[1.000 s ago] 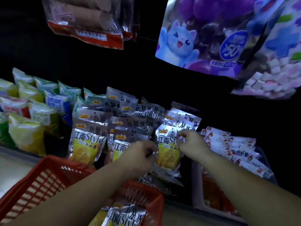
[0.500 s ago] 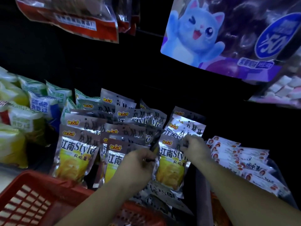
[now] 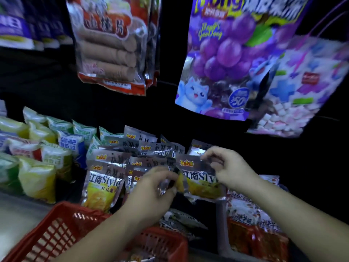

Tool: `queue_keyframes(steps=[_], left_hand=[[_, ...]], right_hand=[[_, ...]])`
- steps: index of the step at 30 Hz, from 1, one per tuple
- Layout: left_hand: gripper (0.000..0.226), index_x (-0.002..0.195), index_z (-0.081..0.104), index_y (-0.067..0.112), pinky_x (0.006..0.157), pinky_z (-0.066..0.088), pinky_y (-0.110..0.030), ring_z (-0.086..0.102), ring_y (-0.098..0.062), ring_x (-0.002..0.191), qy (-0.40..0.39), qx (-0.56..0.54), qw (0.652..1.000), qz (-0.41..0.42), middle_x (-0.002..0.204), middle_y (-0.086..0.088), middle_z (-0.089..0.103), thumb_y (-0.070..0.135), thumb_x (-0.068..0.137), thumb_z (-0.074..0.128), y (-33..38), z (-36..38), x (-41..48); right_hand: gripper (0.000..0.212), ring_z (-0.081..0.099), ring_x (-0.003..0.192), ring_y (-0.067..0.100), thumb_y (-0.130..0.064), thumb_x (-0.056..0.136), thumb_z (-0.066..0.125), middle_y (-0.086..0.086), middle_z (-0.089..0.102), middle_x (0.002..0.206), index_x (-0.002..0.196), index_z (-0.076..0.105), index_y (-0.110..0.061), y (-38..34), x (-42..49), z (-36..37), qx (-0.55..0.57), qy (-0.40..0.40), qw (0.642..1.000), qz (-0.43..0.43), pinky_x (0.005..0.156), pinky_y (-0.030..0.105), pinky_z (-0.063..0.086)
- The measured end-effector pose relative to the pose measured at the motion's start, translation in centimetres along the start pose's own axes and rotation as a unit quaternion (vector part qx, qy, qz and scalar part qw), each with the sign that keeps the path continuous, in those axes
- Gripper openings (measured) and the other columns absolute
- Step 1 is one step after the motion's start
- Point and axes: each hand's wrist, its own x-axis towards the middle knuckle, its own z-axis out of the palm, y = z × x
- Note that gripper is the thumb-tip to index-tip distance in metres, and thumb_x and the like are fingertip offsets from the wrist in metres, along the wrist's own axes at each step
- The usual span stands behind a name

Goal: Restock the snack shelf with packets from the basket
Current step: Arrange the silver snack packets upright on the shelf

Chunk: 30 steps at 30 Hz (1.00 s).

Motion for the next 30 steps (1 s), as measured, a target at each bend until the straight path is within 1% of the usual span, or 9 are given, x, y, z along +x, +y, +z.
queue_keyframes(steps=[3, 7, 10, 13, 16, 19, 24, 27, 30], left_hand=[[0.047, 0.12, 0.06, 0.056, 0.107, 0.043, -0.029, 0.049, 0.002, 0.132, -0.006, -0.071, 0.997, 0.022, 0.142, 0.016, 0.054, 0.03, 0.087, 0.081, 3.0, -2.4, -2.7], [0.047, 0.111, 0.069, 0.042, 0.075, 0.052, -0.029, 0.061, -0.015, 0.075, 0.06, -0.177, 0.982, 0.025, 0.081, 0.005, 0.065, 0.007, 0.083, 0.083, 5.6, -4.4, -6.2], [0.039, 0.104, 0.072, 0.039, 0.052, 0.045, -0.033, 0.052, -0.02, 0.055, 0.099, -0.229, 0.968, -0.026, 0.069, 0.001, 0.047, 0.004, 0.087, 0.078, 6.4, -5.7, -8.4], [0.032, 0.098, 0.073, 0.039, 0.055, 0.051, -0.031, 0.053, -0.018, 0.056, 0.131, -0.223, 0.965, -0.037, 0.07, -0.012, 0.048, 0.009, 0.088, 0.077, 6.8, -6.9, -9.7], [0.028, 0.096, 0.073, 0.038, 0.057, 0.058, -0.041, 0.066, -0.021, 0.064, 0.172, -0.243, 0.954, -0.04, 0.087, -0.006, 0.072, 0.011, 0.09, 0.075, 6.6, -7.2, -10.0], [0.031, 0.105, 0.072, 0.038, 0.045, 0.05, -0.018, 0.065, -0.002, 0.057, 0.136, -0.281, 0.949, -0.055, 0.1, 0.006, 0.078, 0.01, 0.091, 0.072, 6.7, -7.4, -10.4], [0.053, 0.119, 0.067, 0.054, 0.079, 0.061, -0.036, 0.066, -0.022, 0.118, 0.066, -0.265, 0.959, -0.072, 0.13, 0.007, 0.067, 0.017, 0.084, 0.082, 5.8, -6.9, -10.0], [0.045, 0.11, 0.076, 0.045, 0.085, 0.062, -0.038, 0.07, -0.013, 0.104, 0.106, -0.277, 0.954, -0.05, 0.107, 0.009, 0.075, 0.007, 0.085, 0.08, 5.3, -6.4, -9.9], [0.039, 0.103, 0.079, 0.043, 0.061, 0.05, -0.027, 0.055, -0.009, 0.067, 0.132, -0.214, 0.968, -0.01, 0.07, 0.004, 0.056, 0.01, 0.083, 0.082, 5.3, -6.2, -10.3]], right_hand=[[0.032, 0.056, 0.062, -0.008, 0.006, 0.101, 0.053, -0.021, 0.061, 0.066, 0.101, 0.071, -0.022, -5.7, -4.3, -1.0, 0.066, -0.006, 0.997, -0.034, 0.06, 0.009, 0.04], [0.03, 0.067, 0.076, 0.011, 0.005, 0.09, 0.071, 0.004, 0.075, 0.08, 0.088, 0.079, -0.023, -10.0, -7.3, 0.0, 0.296, 0.122, 0.947, -0.027, 0.073, 0.026, 0.052], [0.043, 0.074, 0.094, 0.013, -0.002, 0.088, 0.074, 0.0, 0.075, 0.115, 0.12, 0.07, -0.03, -10.8, -9.2, 2.1, 0.422, 0.135, 0.897, 0.01, 0.079, 0.03, 0.06], [0.067, 0.066, 0.12, 0.015, -0.013, 0.078, 0.083, -0.017, 0.053, 0.147, 0.132, 0.062, -0.047, -10.8, -11.1, 4.4, 0.369, 0.022, 0.929, -0.004, 0.089, 0.033, 0.06], [0.061, 0.068, 0.116, 0.023, -0.006, 0.072, 0.085, -0.013, 0.058, 0.142, 0.122, 0.072, -0.038, -9.9, -11.3, 6.3, 0.39, -0.052, 0.919, 0.027, 0.088, 0.038, 0.06], [0.053, 0.068, 0.116, 0.03, -0.004, 0.069, 0.091, -0.003, 0.066, 0.133, 0.114, 0.078, -0.028, -9.1, -10.6, 7.0, 0.419, -0.028, 0.906, 0.053, 0.085, 0.045, 0.061], [0.025, 0.07, 0.111, 0.032, -0.021, 0.082, 0.076, 0.003, 0.074, 0.119, 0.104, 0.079, -0.033, -9.5, -10.6, 7.3, 0.376, 0.015, 0.925, 0.045, 0.091, 0.057, 0.059], [0.031, 0.057, 0.124, -0.006, -0.031, 0.084, 0.07, -0.027, 0.066, 0.125, 0.107, 0.073, -0.053, -10.2, -11.0, 7.2, 0.272, 0.008, 0.962, -0.017, 0.103, 0.031, 0.048], [0.038, 0.057, 0.125, -0.004, -0.029, 0.083, 0.075, -0.023, 0.067, 0.122, 0.111, 0.071, -0.054, -10.0, -11.0, 7.0, 0.239, 0.02, 0.969, -0.056, 0.104, 0.03, 0.049]])
